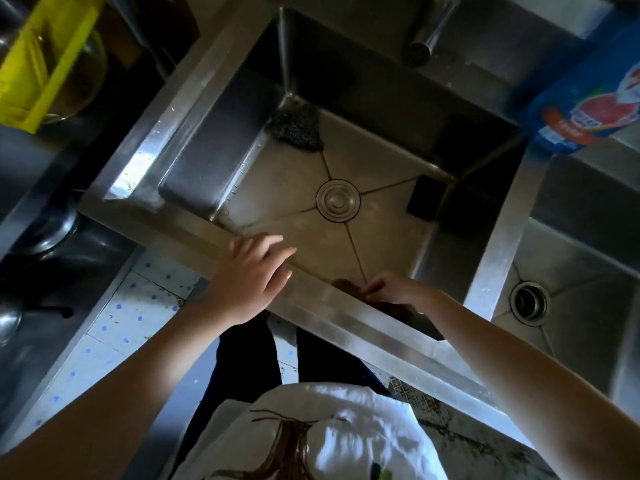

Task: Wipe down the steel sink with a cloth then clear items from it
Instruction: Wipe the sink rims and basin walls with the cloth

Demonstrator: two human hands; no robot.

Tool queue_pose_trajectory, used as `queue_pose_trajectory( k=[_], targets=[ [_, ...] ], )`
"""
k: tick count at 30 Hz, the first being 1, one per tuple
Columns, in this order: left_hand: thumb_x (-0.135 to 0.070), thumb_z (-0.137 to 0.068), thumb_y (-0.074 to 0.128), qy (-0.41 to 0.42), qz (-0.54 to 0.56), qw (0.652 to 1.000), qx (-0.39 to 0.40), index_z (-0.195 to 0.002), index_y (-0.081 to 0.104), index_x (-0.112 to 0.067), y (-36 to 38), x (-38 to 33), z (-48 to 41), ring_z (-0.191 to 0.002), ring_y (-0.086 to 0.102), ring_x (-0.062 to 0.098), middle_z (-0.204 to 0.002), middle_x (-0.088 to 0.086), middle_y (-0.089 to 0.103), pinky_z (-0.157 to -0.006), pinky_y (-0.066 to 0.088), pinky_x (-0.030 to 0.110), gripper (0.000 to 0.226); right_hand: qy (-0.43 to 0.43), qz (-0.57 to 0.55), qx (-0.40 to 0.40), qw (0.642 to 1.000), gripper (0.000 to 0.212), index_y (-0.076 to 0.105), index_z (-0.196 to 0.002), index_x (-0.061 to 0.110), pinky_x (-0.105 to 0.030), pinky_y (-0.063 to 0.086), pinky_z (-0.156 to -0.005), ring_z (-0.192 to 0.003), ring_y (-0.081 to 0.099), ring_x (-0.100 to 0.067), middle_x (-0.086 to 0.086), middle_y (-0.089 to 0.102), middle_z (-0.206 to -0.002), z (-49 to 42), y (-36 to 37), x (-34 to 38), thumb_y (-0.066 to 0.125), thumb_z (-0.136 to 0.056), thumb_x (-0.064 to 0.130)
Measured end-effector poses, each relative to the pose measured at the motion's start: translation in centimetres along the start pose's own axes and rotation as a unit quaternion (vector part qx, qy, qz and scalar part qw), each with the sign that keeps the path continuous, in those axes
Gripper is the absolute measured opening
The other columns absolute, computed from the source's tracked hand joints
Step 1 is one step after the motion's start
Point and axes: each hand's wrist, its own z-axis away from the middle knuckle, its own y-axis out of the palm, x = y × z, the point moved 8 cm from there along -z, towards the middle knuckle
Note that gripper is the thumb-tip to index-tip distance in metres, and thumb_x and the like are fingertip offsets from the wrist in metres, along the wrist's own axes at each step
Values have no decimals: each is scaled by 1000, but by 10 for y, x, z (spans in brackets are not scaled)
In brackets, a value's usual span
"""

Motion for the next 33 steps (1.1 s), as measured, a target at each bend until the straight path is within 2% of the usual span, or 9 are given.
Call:
queue_pose_trajectory(
  k=[7, 11, 16, 19, 21, 24, 27, 31, 33],
  targets=[
    [-41, -89, 32, 15, 14, 999, 27, -120, 62, -19, -3, 14, -5, -111, 55, 25, -120, 4, 58, -96, 22, 39, 48, 42, 24, -28, 998, 26, 68, -113, 7, -20, 39, -83, -110, 59, -23, -9, 67, -117, 6, -1, -11, 61, -88, 4],
    [-42, -90, 31, 29, 6, 999, 40, -121, 61, -19, -8, 35, -3, -115, 52, 23, -123, 3, 56, -99, 24, 43, 48, -23, -7, -32, 999, 22, 70, -109, 14, -12, 37, -62, -78, 57, -6, 1, 66, -97, -11, 8, 62, 59, -90, 9],
    [-40, -92, 35, 46, -1, 998, 30, -118, 62, -17, -25, 65, -5, -109, 54, 27, -120, 5, 57, -95, 32, 45, 44, -91, -29, -28, 995, 23, 72, -108, 19, -19, 43, -77, -89, 61, -13, -1, 72, -104, -38, 18, 163, 62, -89, 14],
    [-39, -91, 35, 54, 4, 998, 37, -117, 63, -19, -31, 80, -8, -105, 56, 27, -115, 4, 59, -91, 32, 39, 43, -101, -33, -34, 994, 22, 73, -106, 21, -8, 41, -56, -67, 59, 3, 10, 67, -80, -45, 19, 187, 62, -88, 18],
    [-39, -91, 34, 60, 6, 997, 52, -116, 63, -20, -33, 86, -10, -105, 56, 25, -113, 2, 59, -91, 31, 37, 43, -77, -33, -25, 996, 21, 73, -106, 22, -7, 41, -52, -55, 58, 5, 9, 68, -77, -45, 19, 177, 60, -90, 18],
    [-40, -90, 31, 66, 11, 996, 62, -115, 63, -21, -37, 92, -14, -105, 57, 22, -113, -1, 60, -92, 27, 34, 45, -14, 8, -11, 1000, 17, 72, -100, 17, -19, 44, -65, -71, 58, -11, 4, 67, -85, -37, 17, 130, 57, -92, 16],
    [-40, -90, 31, 75, 24, 995, 62, -116, 62, -24, -38, 95, -19, -104, 55, 17, -111, -5, 59, -94, 25, 33, 44, 62, 26, -10, 998, 16, 70, -86, 15, -18, 39, -63, -68, 52, -9, 8, 61, -76, -19, 11, 64, 56, -93, 12],
    [-38, -92, 33, 107, 45, 991, 69, -114, 64, -23, -36, 95, -22, -100, 54, 17, -109, -5, 59, -92, 30, 29, 41, 147, 7, -44, 988, 26, 68, -112, 4, -17, 35, -78, -106, 61, -25, -8, 68, -113, 3, 2, -1, 62, -87, 2],
    [-37, -93, 35, 115, 53, 989, 70, -112, 66, -21, -35, 95, -22, -97, 55, 18, -107, -3, 60, -90, 32, 27, 40, 143, -4, -55, 988, 26, 68, -112, 5, -18, 37, -80, -110, 60, -26, -9, 67, -117, 1, 4, 2, 61, -87, 1]
  ],
)
